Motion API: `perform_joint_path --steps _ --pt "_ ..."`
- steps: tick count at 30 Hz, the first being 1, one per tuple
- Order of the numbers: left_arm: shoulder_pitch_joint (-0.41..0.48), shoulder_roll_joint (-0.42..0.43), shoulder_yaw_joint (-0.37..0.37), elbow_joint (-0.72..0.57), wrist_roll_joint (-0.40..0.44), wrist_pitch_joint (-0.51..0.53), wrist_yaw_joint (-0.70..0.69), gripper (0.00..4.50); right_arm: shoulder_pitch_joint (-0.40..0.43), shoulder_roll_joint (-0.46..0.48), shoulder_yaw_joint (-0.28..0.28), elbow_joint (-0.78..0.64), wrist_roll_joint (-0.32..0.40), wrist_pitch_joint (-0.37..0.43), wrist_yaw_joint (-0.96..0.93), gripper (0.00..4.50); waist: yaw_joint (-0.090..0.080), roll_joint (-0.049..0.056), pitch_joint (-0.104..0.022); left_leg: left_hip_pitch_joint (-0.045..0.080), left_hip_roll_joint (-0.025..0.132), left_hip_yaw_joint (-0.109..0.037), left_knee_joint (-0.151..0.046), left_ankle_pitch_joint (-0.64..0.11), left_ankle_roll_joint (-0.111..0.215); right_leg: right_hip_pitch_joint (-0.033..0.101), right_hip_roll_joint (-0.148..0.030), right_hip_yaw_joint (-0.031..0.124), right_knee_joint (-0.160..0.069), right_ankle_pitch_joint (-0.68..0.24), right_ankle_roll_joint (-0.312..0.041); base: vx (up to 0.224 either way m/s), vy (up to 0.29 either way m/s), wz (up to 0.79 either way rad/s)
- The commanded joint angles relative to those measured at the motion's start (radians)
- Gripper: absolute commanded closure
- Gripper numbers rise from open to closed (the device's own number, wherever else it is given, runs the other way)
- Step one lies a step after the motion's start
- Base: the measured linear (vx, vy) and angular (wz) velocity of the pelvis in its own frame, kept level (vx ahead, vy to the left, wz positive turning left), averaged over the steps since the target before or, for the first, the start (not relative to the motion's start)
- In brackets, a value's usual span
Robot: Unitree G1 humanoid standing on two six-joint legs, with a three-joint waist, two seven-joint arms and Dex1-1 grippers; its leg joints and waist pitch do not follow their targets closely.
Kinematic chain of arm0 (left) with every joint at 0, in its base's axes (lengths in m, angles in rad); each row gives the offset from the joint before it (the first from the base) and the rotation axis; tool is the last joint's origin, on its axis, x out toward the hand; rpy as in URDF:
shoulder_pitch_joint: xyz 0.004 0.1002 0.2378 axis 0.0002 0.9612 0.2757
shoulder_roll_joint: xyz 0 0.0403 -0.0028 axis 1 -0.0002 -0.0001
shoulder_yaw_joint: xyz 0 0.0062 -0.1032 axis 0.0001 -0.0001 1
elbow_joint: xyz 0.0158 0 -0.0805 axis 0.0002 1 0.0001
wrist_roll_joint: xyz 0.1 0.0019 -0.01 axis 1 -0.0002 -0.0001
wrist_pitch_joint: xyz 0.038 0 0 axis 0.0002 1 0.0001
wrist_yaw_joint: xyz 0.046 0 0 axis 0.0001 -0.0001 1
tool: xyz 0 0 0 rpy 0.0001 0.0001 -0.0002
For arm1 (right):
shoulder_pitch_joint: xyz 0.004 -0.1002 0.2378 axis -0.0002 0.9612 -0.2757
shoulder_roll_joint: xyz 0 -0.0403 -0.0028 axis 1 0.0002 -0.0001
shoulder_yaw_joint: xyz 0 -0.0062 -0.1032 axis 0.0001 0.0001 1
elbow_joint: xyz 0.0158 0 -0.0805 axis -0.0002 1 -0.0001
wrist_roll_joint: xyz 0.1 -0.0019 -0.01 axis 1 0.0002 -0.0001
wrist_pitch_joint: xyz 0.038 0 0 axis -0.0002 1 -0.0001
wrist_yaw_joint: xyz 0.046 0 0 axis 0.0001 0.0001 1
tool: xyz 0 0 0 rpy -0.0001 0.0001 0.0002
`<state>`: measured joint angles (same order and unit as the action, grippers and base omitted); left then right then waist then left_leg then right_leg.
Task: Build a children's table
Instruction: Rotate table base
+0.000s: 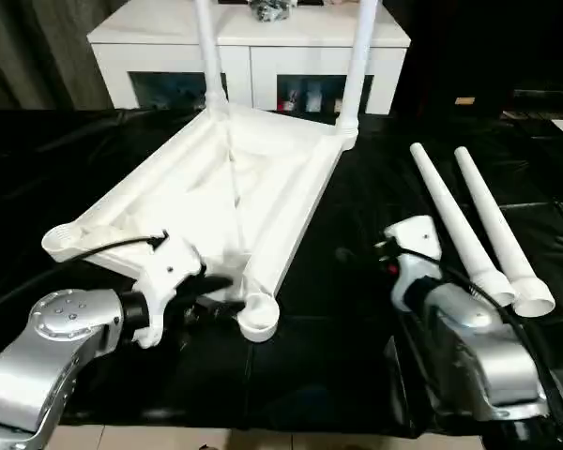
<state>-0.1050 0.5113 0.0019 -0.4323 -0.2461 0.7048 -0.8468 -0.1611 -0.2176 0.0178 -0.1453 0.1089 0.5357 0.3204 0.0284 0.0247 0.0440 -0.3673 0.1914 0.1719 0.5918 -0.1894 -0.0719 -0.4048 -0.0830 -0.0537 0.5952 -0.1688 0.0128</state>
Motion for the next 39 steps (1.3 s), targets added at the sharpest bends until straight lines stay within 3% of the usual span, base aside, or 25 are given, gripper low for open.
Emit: perform_joint_path --steps 1,2,4,5,6,9,14,19,22,35,37,39 --pt "-0.062 -0.063 0.057 0.045 0.011 -0.088 0.11 2.34 -0.006 0.007 -0.029 -0.04 -0.014 0.005 -0.051 0.44 -0.003 0.009 -0.051 0.017 0.022 -0.005 -0.082 -0.33 -0.036 0.027 -0.031 0.038 -0.079 -0.303 -0.154 0.0 0.0 0.0" --pt "-0.07 -0.076 0.065 0.054 0.011 -0.099 0.13 2.34 -0.004 0.006 -0.03 -0.051 -0.014 0.011 -0.06 0.44 0.001 0.008 -0.05 0.019 0.019 -0.004 -0.081 -0.332 -0.036 0.026 -0.031 0.039 -0.08 -0.309 -0.152 0.0 0.0 0.0" --pt "-0.089 -0.111 0.059 0.091 0.047 -0.134 0.202 2.34 -0.008 0.022 -0.041 -0.058 0.007 0.017 -0.07 0.44 -0.004 0.009 -0.048 0.007 0.02 -0.009 -0.085 -0.329 -0.035 0.035 -0.03 0.041 -0.077 -0.315 -0.141 0.0 0.0 0.0" --pt "-0.115 -0.198 0.068 0.148 0.08 -0.166 0.335 2.34 -0.015 0.053 -0.058 -0.069 0.03 0.011 -0.092 0.44 -0.008 0.007 -0.05 0.01 0.022 -0.007 -0.082 -0.332 -0.034 0.032 -0.029 0.045 -0.079 -0.315 -0.128 0.0 0.0 0.0" --pt "-0.115 -0.198 0.068 0.148 0.08 -0.166 0.335 2.34 -0.015 0.053 -0.058 -0.069 0.03 0.011 -0.092 0.44 -0.006 0.006 -0.051 0.008 0.018 -0.009 -0.08 -0.323 -0.036 0.034 -0.03 0.043 -0.078 -0.316 -0.125 0.0 0.0 0.0" --pt "-0.124 -0.334 0.09 0.225 0.107 -0.227 0.517 2.34 -0.019 0.086 -0.066 -0.079 0.021 0.014 -0.129 0.44 -0.005 0.005 -0.054 0.005 0.018 -0.008 -0.078 -0.305 -0.029 0.035 -0.03 0.044 -0.082 -0.324 -0.114 0.0 0.0 0.0" --pt "-0.136 -0.399 0.07 0.26 0.164 -0.234 0.627 2.34 -0.01 0.094 -0.087 -0.059 -0.002 0.038 -0.182 0.44 -0.004 0.001 -0.056 0.002 0.019 -0.008 -0.077 -0.271 -0.017 0.036 -0.027 0.045 -0.079 -0.289 -0.107 0.0 0.0 0.0" --pt "-0.156 -0.401 0.059 0.301 0.214 -0.301 0.675 2.34 -0.016 0.087 -0.074 -0.058 -0.003 0.038 -0.175 0.44 0.001 0.003 -0.059 0.002 0.019 -0.009 -0.075 -0.248 -0.011 0.039 -0.028 0.045 -0.076 -0.234 -0.114 0.0 0.0 0.0" --pt "-0.165 -0.411 0.077 0.343 0.228 -0.318 0.731 2.34 -0.024 0.092 -0.035 -0.053 -0.034 0.019 -0.189 0.44 0.0 0.002 -0.059 0.002 0.018 -0.007 -0.072 -0.242 -0.011 0.04 -0.027 0.045 -0.073 -0.211 -0.128 0.0 0.0 0.0" --pt "-0.152 -0.423 0.031 0.348 0.242 -0.358 0.72 2.34 -0.054 0.104 -0.04 -0.03 -0.006 0.02 -0.18 0.44 0.002 -0.004 -0.058 0.003 0.02 -0.006 -0.072 -0.231 -0.002 0.04 -0.03 0.046 -0.073 -0.229 -0.129 0.0 0.0 0.0" --pt "-0.14 -0.41 -0.002 0.339 0.235 -0.359 0.683 2.34 -0.085 0.099 -0.036 0.016 -0.032 0.057 -0.203 0.44 0.0 -0.006 -0.058 0.001 0.018 -0.006 -0.072 -0.232 -0.002 0.039 -0.03 0.046 -0.072 -0.242 -0.131 0.0 0.0 0.0" --pt "-0.134 -0.389 -0.026 0.315 0.205 -0.35 0.617 2.29 -0.144 0.077 -0.065 0.098 -0.031 0.135 -0.21 0.27 0.0 0.003 -0.058 0.008 0.018 -0.005 -0.071 -0.236 -0.008 0.035 -0.03 0.047 -0.073 -0.247 -0.133 0.0 0.0 0.0"
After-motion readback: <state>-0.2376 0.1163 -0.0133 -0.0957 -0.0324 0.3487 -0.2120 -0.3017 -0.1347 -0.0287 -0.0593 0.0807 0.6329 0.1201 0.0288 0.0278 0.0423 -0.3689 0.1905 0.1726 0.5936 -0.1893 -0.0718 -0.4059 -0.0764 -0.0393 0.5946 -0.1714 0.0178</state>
